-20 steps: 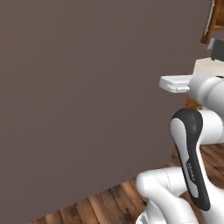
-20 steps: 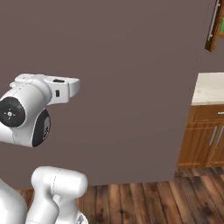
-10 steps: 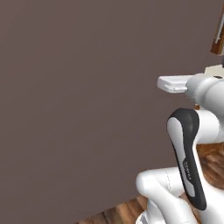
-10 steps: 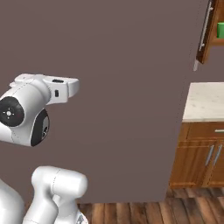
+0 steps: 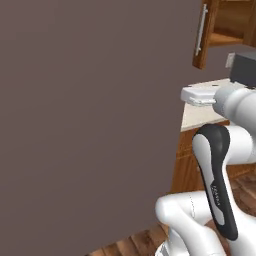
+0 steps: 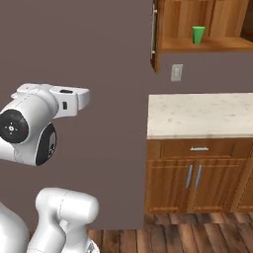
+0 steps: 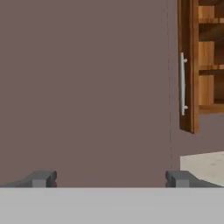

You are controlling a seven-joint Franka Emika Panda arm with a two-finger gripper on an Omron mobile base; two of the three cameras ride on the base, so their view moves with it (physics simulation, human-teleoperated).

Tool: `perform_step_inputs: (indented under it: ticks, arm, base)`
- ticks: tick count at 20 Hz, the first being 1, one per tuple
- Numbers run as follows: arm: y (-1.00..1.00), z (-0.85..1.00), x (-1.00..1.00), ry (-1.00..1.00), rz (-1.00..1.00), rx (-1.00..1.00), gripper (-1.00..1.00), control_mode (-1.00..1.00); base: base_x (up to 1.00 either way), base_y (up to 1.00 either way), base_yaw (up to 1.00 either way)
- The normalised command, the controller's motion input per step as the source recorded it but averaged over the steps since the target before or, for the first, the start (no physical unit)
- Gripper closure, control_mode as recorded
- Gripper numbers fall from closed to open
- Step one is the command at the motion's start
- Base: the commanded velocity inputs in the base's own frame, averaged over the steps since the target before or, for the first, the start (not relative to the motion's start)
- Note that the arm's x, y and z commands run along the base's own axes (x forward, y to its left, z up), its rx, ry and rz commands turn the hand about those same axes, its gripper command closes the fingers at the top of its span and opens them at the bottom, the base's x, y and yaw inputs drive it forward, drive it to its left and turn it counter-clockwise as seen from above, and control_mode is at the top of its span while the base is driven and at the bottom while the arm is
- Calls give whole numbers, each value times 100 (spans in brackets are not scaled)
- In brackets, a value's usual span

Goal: Open the cabinet directly in front. Then move the liquor and the cup to the dining counter with the jar on it.

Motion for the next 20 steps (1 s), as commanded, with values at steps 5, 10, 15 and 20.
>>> perform_step_inputs:
  ticks: [5,10,15,20]
  arm:
    - [0,0,0,0,0,0,-100,100]
    - [0,0,0,0,0,0,-100,100]
    - [0,0,0,0,0,0,-100,100]
    - [0,0,0,0,0,0,-100,100]
  base:
    - [53,-100,0]
    - [72,-100,0]
    - [91,-100,3]
    - [99,-77,18]
